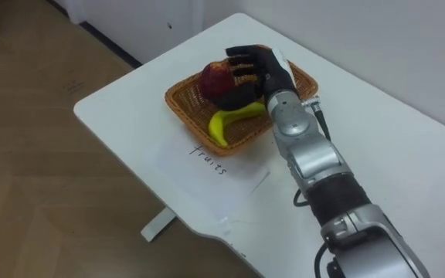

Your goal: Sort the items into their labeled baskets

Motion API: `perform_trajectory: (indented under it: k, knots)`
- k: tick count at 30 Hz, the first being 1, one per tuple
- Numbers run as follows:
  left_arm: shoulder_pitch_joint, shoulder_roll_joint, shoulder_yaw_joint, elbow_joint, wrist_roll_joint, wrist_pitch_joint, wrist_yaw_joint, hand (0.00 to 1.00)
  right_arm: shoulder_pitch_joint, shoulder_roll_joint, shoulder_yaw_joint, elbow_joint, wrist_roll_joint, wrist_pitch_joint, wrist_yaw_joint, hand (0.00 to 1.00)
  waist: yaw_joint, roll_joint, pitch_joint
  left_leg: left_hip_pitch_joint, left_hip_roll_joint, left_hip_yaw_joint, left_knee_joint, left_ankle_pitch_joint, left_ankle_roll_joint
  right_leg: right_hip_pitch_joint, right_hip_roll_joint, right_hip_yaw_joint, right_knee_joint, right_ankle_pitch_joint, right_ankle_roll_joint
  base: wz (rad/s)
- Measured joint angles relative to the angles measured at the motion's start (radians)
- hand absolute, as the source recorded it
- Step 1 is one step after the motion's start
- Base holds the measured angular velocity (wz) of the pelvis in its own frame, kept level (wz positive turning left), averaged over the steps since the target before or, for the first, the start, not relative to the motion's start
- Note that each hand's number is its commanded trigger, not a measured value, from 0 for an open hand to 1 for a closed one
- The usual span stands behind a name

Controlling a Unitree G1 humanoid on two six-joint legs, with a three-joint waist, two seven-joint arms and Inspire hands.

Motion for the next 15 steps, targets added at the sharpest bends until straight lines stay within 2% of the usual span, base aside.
perform_trajectory:
  k: [2,8,11,12,15]
  knots:
    - [0.0,0.0,0.0,0.0,0.0,0.0,-0.003,0.0,0.0,0.0,0.0,0.003,0.0,0.0,0.0,0.0,0.001,0.004,0.0029,-0.001,0.0,-0.001,0.0,0.0,0.0,0.0,0.0,-0.001,0.0,0.0,0.0,0.0]
    - [-0.002,0.012,0.006,0.0,0.0,-0.002,-0.018,0.0,0.0,0.0,-0.002,0.006,0.0,-0.001,-0.002,0.0,-0.006,0.003,0.003,-0.006,-0.001,-0.003,0.002,0.0,0.001,-0.003,-0.002,0.003,0.0,0.0,0.0,0.01]
    - [-0.007,0.02,0.006,0.001,0.0,-0.006,-0.02,0.0,0.0,-0.003,-0.003,0.001,0.0,-0.009,-0.003,0.0,-0.028,0.008,0.0063,-0.011,-0.003,-0.006,0.007,0.0,0.001,-0.008,-0.003,0.019,0.001,0.0,0.0,0.06]
    - [-0.017,0.02,0.006,0.003,0.0,-0.009,-0.019,0.0,0.0,-0.01,-0.003,-0.013,0.0,-0.009,-0.003,0.0,-0.029,0.005,0.0039,-0.018,-0.004,-0.003,0.009,0.0,0.001,-0.018,-0.003,0.022,0.004,0.0,0.0,0.0]
    - [-0.043,0.022,0.009,0.009,0.001,-0.011,-0.019,0.0,0.0,-0.022,-0.003,-0.036,-0.001,-0.02,-0.003,0.0,-0.026,0.01,0.0066,-0.03,-0.005,0.013,0.013,0.0,0.002,-0.038,-0.003,0.053,0.008,0.0,0.0,-0.14]
